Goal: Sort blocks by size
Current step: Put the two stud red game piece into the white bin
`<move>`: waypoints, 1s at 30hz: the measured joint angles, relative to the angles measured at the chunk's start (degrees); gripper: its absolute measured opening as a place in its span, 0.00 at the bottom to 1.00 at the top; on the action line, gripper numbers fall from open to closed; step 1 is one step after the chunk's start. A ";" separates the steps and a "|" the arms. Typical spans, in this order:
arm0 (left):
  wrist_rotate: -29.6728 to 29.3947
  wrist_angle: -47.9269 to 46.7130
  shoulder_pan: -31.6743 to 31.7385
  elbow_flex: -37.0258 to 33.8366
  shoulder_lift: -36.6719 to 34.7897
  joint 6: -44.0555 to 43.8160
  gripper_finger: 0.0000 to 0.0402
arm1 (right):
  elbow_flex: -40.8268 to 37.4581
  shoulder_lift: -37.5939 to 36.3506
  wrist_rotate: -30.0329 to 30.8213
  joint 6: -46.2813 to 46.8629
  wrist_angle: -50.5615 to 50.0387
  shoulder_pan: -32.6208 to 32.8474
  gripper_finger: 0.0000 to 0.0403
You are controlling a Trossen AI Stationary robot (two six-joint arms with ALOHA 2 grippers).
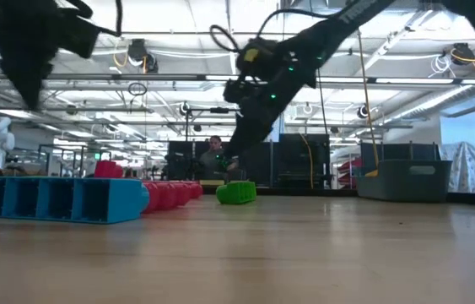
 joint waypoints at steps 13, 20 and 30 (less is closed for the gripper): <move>-16.34 8.09 12.52 -1.93 2.91 11.07 0.58 | 6.72 3.11 0.30 3.99 -7.21 3.04 0.37; -14.47 11.41 20.52 -3.46 8.77 15.09 0.76 | 6.72 3.11 0.32 3.55 -6.96 3.26 0.37; -12.56 17.38 26.37 -4.46 15.23 19.70 0.72 | 6.72 3.09 0.35 1.64 -6.89 2.93 0.37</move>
